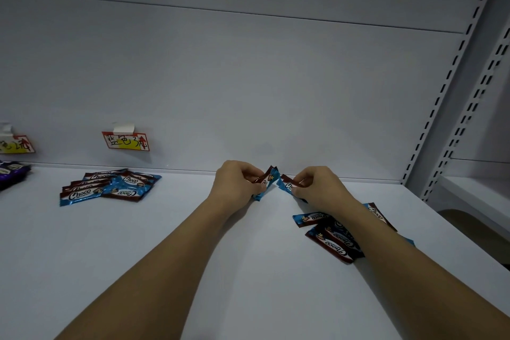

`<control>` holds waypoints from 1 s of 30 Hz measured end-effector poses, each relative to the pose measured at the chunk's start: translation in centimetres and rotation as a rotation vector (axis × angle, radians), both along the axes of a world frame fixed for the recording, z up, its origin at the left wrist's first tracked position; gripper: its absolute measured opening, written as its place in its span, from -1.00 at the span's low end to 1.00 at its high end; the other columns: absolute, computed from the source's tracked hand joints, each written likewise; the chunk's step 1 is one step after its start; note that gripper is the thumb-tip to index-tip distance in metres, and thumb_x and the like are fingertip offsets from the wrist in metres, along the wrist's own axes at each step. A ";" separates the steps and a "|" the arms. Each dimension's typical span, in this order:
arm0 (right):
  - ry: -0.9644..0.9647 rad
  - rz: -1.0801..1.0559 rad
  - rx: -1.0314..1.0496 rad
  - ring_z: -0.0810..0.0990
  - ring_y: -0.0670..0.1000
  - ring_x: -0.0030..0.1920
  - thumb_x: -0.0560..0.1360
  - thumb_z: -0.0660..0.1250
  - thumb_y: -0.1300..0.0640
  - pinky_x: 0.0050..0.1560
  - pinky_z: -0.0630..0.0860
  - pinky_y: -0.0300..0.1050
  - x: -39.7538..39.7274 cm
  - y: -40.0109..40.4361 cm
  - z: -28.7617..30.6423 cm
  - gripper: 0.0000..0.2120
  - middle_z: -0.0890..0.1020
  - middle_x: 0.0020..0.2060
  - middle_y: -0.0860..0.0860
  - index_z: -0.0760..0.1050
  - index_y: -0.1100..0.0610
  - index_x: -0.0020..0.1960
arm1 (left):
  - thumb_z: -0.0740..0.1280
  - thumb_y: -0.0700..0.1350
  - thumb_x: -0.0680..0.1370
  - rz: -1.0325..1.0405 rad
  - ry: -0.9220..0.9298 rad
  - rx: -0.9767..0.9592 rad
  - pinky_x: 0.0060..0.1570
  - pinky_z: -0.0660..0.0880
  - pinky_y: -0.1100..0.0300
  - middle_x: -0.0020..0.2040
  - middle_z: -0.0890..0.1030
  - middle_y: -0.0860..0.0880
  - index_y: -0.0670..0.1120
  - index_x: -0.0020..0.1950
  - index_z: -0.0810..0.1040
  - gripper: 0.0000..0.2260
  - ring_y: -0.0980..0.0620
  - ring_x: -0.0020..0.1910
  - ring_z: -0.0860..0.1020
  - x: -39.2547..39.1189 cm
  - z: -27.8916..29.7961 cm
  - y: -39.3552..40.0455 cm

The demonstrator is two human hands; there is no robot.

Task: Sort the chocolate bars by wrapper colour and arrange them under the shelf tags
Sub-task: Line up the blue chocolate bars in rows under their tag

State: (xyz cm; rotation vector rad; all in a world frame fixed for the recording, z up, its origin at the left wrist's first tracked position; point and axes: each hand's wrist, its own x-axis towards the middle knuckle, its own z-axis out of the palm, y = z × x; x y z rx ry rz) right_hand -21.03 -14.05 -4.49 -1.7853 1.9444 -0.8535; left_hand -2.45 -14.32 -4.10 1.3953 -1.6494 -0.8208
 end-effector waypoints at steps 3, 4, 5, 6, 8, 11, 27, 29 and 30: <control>0.007 0.012 -0.005 0.56 -0.07 -0.11 0.49 0.43 0.13 -0.32 0.39 -0.29 0.1 0.1 0.1 -0.88 0.63 -0.07 -0.04 0.53 -0.02 -0.03 | 0.49 -0.24 0.44 0.002 0.016 -0.009 -0.45 0.39 0.54 -0.19 0.61 0.11 -0.08 0.00 0.68 -0.84 0.18 -0.26 0.55 0.3 -0.2 -0.2; 0.010 0.014 -0.006 0.55 -0.08 -0.12 0.49 0.43 0.14 -0.34 0.38 -0.30 0.1 0.1 0.2 -0.88 0.62 -0.09 -0.05 0.53 -0.02 -0.03 | 0.50 -0.24 0.44 0.005 0.019 -0.008 -0.46 0.38 0.54 -0.20 0.61 0.12 -0.07 -0.02 0.68 -0.84 0.18 -0.26 0.56 0.4 -0.2 -0.2; 0.012 0.017 -0.009 0.54 -0.10 -0.14 0.49 0.44 0.14 -0.35 0.37 -0.30 0.2 0.1 0.2 -0.88 0.61 -0.12 -0.06 0.53 -0.02 -0.03 | 0.50 -0.24 0.43 0.007 0.024 -0.005 -0.46 0.39 0.54 -0.21 0.62 0.13 -0.06 -0.04 0.68 -0.85 0.19 -0.27 0.56 0.5 -0.3 -0.3; 0.011 0.023 -0.011 0.53 -0.11 -0.16 0.48 0.44 0.14 -0.36 0.36 -0.31 0.2 0.1 0.3 -0.89 0.60 -0.13 -0.06 0.55 0.00 -0.03 | 0.51 -0.25 0.43 0.009 0.030 -0.001 -0.45 0.39 0.53 -0.23 0.62 0.13 -0.04 -0.06 0.67 -0.85 0.21 -0.29 0.57 0.5 -0.3 -0.4; -0.006 0.035 -0.017 0.52 -0.13 -0.19 0.48 0.44 0.16 -0.36 0.36 -0.32 0.1 0.1 0.3 -0.90 0.60 -0.16 -0.07 0.58 0.03 -0.02 | 0.52 -0.24 0.41 0.012 0.047 0.012 -0.45 0.40 0.50 -0.27 0.65 0.13 -0.01 -0.11 0.66 -0.84 0.25 -0.35 0.59 0.6 -0.4 -0.6; -0.058 0.039 -0.035 0.51 -0.14 -0.20 0.49 0.43 0.18 -0.33 0.36 -0.35 -0.2 0.1 0.3 -0.89 0.58 -0.22 -0.10 0.63 0.08 0.01 | 0.53 -0.22 0.40 0.027 0.056 0.015 -0.39 0.46 0.41 -0.32 0.67 0.13 0.04 -0.16 0.63 -0.82 0.26 -0.35 0.62 0.7 -0.5 -0.5; -0.399 0.028 -0.075 0.62 -0.06 -0.24 0.42 0.43 0.25 -0.26 0.54 -0.20 2.0 3.9 3.1 -0.86 0.65 -0.26 -0.03 0.57 0.02 -0.17 | 0.55 -0.29 0.35 0.101 0.100 -0.014 -0.41 0.43 0.40 -0.28 0.67 0.08 -0.02 -0.21 0.62 -0.79 0.19 -0.31 0.62 2.0 2.0 3.0; -0.408 0.043 -0.075 0.60 -0.04 -0.28 0.41 0.42 0.27 -0.26 0.54 -0.16 3.2 4.2 3.5 -0.86 0.65 -0.27 -0.02 0.57 0.04 -0.18 | 0.56 -0.30 0.34 0.112 0.082 -0.018 -0.36 0.45 0.34 -0.25 0.68 0.05 -0.02 -0.21 0.62 -0.78 0.13 -0.26 0.63 3.8 2.4 3.5; -0.411 0.050 -0.078 0.59 -0.03 -0.29 0.41 0.42 0.27 -0.27 0.54 -0.15 3.8 4.3 3.8 -0.86 0.64 -0.28 -0.01 0.57 0.04 -0.19 | 0.56 -0.30 0.34 0.121 0.074 -0.020 -0.35 0.46 0.34 -0.23 0.68 0.05 -0.02 -0.20 0.62 -0.78 0.12 -0.24 0.63 4.8 2.5 3.8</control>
